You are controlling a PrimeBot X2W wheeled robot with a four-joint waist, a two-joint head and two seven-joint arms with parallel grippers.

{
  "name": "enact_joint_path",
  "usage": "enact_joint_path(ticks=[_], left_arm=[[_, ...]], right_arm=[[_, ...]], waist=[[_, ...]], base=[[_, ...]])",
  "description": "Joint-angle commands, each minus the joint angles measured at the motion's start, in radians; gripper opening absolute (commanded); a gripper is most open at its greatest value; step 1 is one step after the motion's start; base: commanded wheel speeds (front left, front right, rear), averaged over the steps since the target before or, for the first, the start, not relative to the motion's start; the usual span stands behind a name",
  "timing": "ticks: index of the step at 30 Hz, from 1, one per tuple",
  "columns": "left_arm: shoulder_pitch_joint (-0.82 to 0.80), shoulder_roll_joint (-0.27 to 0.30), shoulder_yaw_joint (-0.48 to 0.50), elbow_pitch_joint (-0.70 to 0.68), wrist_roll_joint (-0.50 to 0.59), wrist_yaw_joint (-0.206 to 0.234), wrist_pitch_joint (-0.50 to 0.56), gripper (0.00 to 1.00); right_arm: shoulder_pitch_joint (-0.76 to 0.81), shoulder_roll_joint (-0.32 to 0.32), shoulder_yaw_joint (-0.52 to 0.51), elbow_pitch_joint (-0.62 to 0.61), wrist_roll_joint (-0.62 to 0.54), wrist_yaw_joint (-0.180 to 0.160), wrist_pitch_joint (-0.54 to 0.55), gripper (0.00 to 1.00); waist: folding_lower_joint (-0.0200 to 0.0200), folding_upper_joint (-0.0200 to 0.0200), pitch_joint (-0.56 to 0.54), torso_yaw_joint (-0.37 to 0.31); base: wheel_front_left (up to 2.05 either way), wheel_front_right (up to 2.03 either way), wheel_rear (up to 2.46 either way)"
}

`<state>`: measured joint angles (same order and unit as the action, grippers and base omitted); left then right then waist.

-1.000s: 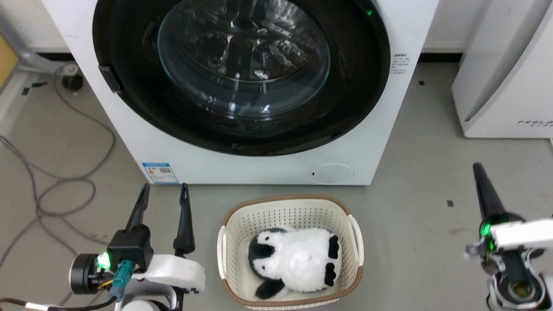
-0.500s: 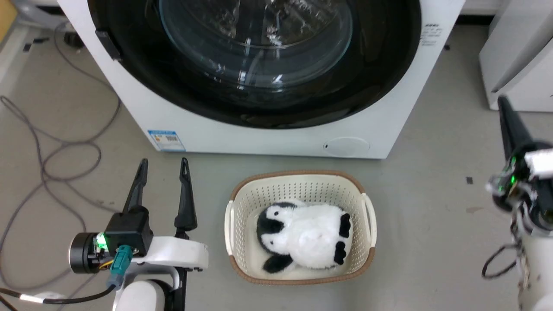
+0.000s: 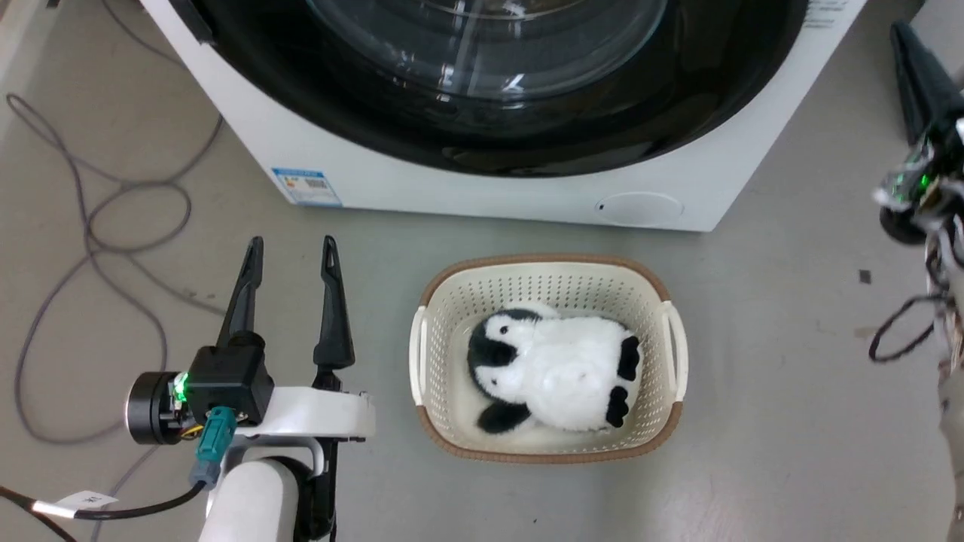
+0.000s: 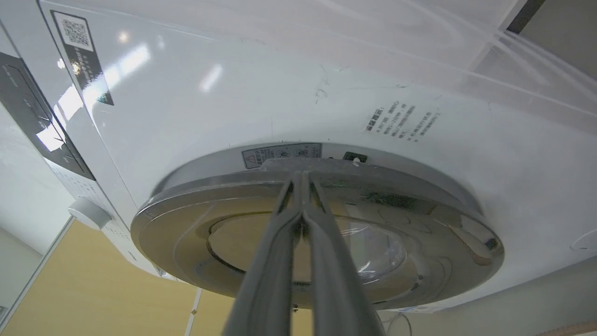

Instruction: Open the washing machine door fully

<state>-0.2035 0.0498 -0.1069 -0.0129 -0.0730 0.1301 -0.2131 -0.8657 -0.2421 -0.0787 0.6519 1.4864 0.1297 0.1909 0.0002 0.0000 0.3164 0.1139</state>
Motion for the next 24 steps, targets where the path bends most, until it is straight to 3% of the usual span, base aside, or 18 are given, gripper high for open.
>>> enact_joint_path(ticks=[1,15,24], left_arm=[[-0.018,0.0,-0.003,-0.005,-0.007,0.006,-0.008,1.0],[-0.066,0.0,-0.03,-0.012,-0.032,0.039,-0.037,1.0],[-0.08,0.0,-0.036,-0.008,-0.037,0.05,-0.049,1.0]], right_arm=[[-0.038,-0.013,0.005,0.019,0.028,0.001,0.005,0.0],[-0.279,-0.063,0.089,0.172,0.093,0.001,0.049,0.0],[-0.301,-0.063,0.174,0.182,0.099,0.001,0.139,0.0]], waist=[[-0.0002,0.0,0.013,0.009],[-0.0002,0.0,0.101,0.051],[-0.0002,0.0,0.118,0.048]], base=[[0.0,0.0,0.0],[0.0,0.0,0.0],[0.0,0.0,0.0]])
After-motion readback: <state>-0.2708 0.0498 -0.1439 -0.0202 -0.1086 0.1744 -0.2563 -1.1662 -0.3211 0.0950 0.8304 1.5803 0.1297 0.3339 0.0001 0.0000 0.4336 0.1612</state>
